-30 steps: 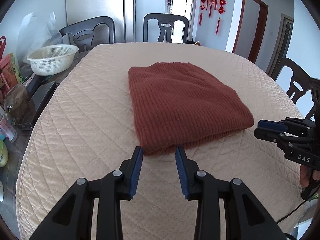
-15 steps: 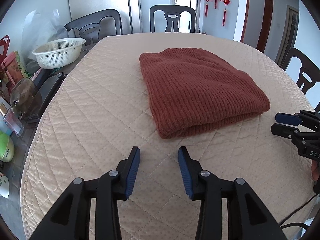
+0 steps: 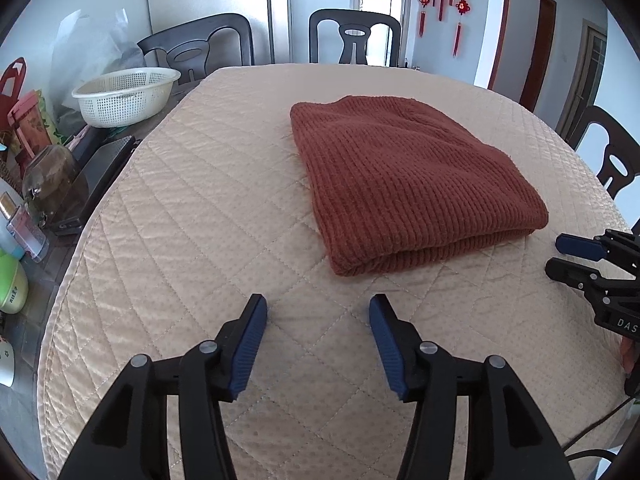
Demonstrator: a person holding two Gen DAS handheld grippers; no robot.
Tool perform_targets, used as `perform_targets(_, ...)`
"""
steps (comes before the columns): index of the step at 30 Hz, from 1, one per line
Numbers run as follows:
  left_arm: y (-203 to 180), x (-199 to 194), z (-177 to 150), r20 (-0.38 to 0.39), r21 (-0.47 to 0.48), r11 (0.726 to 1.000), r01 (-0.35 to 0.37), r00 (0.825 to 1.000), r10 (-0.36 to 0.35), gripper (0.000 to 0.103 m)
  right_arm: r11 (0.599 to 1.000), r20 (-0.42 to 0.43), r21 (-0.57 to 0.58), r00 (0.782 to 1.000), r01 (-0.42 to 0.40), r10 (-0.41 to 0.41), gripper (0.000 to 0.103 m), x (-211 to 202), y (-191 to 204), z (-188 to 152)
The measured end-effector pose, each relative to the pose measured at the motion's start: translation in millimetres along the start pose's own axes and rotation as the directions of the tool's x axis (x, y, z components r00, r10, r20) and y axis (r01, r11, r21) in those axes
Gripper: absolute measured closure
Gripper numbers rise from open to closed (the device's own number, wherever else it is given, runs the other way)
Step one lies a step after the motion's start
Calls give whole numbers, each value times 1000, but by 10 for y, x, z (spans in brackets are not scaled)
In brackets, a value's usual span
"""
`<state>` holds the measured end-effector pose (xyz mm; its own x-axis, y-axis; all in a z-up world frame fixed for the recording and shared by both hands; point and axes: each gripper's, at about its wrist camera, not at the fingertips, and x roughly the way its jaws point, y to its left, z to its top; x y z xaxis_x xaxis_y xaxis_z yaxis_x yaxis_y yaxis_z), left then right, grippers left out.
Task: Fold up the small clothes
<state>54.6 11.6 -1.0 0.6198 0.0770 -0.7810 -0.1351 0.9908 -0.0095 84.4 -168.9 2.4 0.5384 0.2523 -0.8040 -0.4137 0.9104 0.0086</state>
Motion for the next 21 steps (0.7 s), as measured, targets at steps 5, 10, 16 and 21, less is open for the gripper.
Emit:
perform_targets(5, 1, 2, 0, -1, 7, 1000, -9, 1000, 9, 46, 1000, 0, 1, 1000, -1, 1, 63, -1, -2, 1)
perform_targets(10, -7, -1, -3, -1, 5, 1000, -6, 1000, 6, 46, 1000, 0, 1, 1000, -1, 1, 63, 1, 0, 1)
perform_targets(16, -8, -2, -4, -1, 4, 1000, -4, 1000, 4, 45, 1000, 0, 1, 1000, -2, 2, 63, 1, -7, -1)
perform_targets(21, -30, 5, -4, -1, 8, 1000, -5, 1000, 5, 44, 1000, 0, 1, 1000, -2, 2, 63, 2, -6, -1)
